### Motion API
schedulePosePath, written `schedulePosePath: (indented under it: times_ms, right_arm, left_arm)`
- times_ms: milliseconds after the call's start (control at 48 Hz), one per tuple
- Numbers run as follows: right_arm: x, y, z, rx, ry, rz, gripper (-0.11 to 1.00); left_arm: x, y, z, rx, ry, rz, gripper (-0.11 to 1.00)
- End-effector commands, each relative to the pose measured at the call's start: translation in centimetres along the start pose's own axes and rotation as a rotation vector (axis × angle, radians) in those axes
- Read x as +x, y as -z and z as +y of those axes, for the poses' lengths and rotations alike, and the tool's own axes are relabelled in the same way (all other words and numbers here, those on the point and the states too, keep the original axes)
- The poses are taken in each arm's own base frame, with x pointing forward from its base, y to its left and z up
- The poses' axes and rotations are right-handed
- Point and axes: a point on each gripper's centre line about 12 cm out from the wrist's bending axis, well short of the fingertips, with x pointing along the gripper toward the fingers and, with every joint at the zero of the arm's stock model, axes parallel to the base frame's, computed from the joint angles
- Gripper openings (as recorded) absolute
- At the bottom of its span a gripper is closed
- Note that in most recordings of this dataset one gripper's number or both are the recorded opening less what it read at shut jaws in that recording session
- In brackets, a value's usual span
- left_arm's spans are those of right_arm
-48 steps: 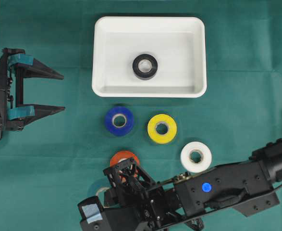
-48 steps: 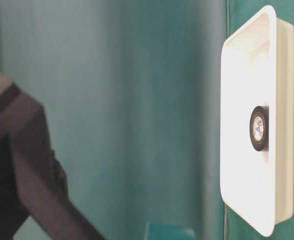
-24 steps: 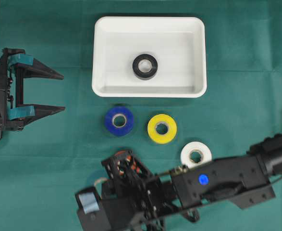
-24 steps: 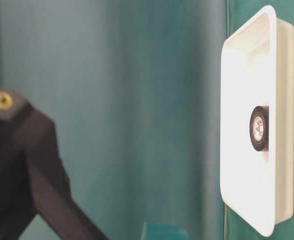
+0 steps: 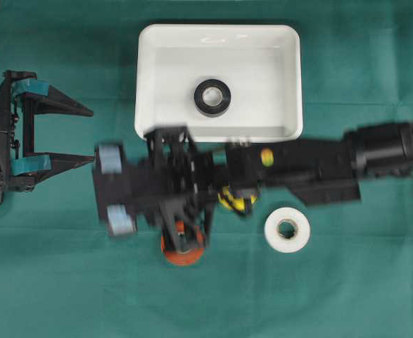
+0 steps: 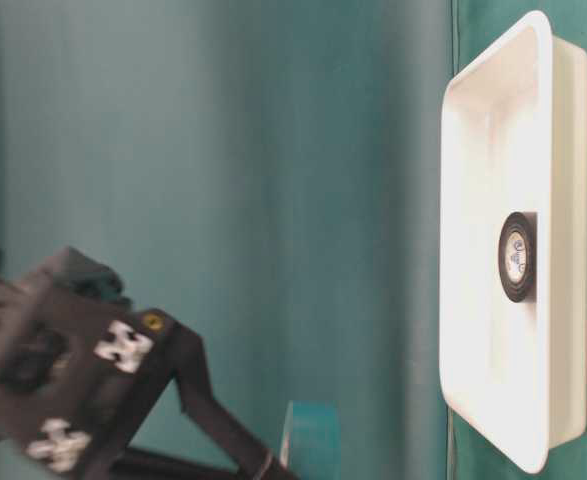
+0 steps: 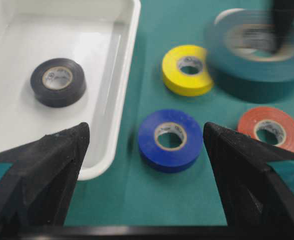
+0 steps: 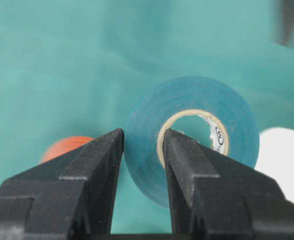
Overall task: Pick up the tape from a random location and place it into the white case.
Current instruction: 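Lift the teal roll and carry it over the white tray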
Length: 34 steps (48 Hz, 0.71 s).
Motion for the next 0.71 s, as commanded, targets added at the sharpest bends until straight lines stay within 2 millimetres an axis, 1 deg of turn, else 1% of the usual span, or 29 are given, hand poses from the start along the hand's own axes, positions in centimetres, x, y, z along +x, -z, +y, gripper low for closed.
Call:
schedulePosePath:
  times_ms: [0, 83, 104, 271, 375, 521, 688]
  right_arm:
    - [-3.0, -1.3, -2.3, 0.037, 0.025, -0.068, 0.28]
    - [-3.0, -1.3, -4.2, 0.063, 0.05, -0.071, 0.28]
    - [-2.8, -1.2, -5.0, 0.076, 0.061, -0.067, 0.28]
    - [-2.8, -0.8, -9.1, 0.138, 0.113, -0.064, 0.28]
    - [-2.4, -0.4, -11.4, 0.176, 0.141, -0.058, 0.28]
    - [-2.0, 0.1, -13.9, 0.211, 0.17, -0.054, 0.28]
    - [-1.9, 0.4, -15.7, 0.237, 0.191, -0.062, 0.28]
  left_arm:
    - [0.0, -0.5, 0.0, -0.004, -0.001, -0.012, 0.89]
    - [0.0, -0.5, 0.0, -0.004, -0.001, -0.015, 0.89]
    - [0.0, -0.4, 0.0, -0.004, -0.001, -0.012, 0.89]
    - [0.0, -0.5, 0.1, -0.003, -0.003, -0.014, 0.89]
    - [0.0, -0.5, 0.0, -0.002, -0.001, -0.015, 0.89]
    - [0.0, -0.4, 0.0, -0.002, -0.001, -0.014, 0.89]
    - [0.0, -0.5, 0.0, -0.002, -0.001, -0.014, 0.89]
